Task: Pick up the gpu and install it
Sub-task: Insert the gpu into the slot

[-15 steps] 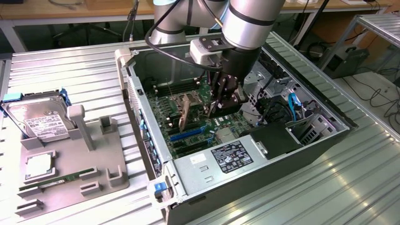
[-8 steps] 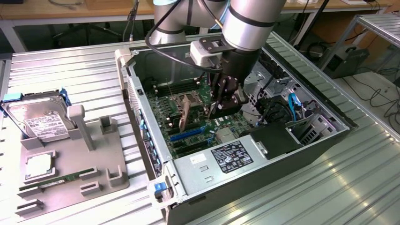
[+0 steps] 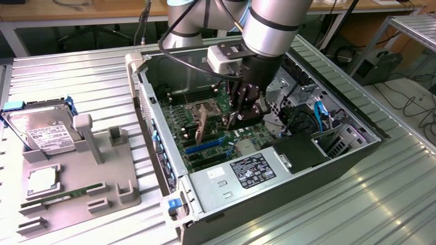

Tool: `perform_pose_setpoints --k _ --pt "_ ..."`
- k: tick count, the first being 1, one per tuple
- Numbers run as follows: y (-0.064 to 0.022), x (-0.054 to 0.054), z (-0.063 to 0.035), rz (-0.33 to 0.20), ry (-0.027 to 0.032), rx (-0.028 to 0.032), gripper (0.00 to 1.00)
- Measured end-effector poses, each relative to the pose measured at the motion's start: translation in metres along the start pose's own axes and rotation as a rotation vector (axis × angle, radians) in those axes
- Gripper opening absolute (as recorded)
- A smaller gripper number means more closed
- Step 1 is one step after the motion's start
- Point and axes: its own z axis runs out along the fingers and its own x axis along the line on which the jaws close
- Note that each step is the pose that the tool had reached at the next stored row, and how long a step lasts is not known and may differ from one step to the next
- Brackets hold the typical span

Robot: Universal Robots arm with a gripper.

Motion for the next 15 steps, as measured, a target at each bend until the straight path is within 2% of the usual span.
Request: perform_pose_setpoints --k 15 --pt "0.0000 0.0019 0.0026 0.000 0.0001 0.0000 0.26"
